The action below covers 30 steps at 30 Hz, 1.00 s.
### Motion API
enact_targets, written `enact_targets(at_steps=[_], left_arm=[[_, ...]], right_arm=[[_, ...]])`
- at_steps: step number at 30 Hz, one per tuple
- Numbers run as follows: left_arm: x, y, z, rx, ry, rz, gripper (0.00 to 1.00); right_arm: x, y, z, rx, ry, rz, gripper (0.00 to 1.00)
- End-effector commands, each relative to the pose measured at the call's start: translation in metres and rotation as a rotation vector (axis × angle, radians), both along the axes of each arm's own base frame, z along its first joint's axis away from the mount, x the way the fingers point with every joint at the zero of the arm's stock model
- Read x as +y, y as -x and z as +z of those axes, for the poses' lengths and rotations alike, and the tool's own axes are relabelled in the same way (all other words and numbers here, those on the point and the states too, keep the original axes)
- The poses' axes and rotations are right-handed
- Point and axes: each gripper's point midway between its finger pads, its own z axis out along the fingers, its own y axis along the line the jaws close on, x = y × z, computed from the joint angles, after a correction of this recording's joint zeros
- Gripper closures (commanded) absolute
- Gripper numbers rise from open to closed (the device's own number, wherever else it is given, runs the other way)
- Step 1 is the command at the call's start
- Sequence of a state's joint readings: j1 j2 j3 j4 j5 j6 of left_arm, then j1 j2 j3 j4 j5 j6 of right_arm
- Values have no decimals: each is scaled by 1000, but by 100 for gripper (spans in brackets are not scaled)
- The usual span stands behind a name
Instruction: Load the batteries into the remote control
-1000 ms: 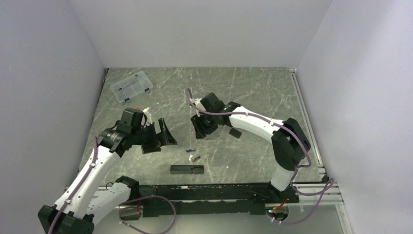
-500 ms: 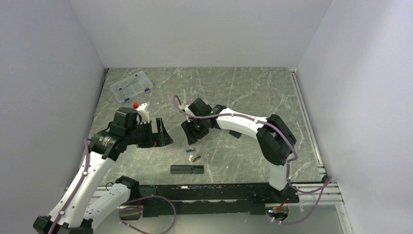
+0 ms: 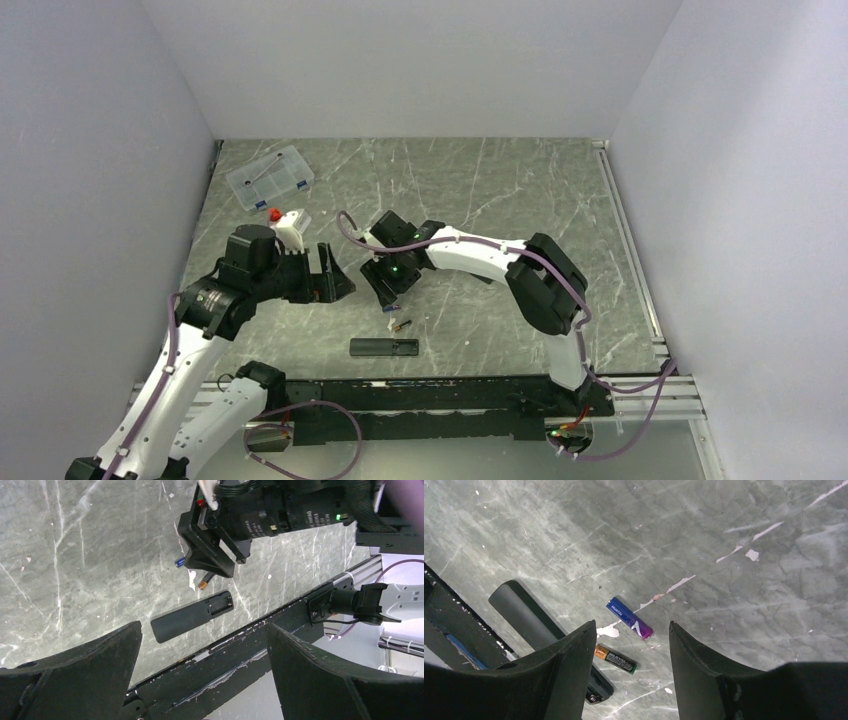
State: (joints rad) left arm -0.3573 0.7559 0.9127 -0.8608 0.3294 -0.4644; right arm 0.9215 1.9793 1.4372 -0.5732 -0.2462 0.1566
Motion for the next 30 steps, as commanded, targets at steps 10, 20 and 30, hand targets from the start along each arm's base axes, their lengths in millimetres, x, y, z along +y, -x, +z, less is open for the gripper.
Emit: enact_targets(at_steps=[10,20,30], left_arm=[[-2,-3,15,-89,21,-28,0],[-1,-2,17,-99,22,-26,0],[-2,-2,16,-98,25,-31,0]], right_arm=[[5,9,-3,-73,70,122,42],[3,8,-12,-141,123,126,45],[2,9,-17,-141,141,139,47]])
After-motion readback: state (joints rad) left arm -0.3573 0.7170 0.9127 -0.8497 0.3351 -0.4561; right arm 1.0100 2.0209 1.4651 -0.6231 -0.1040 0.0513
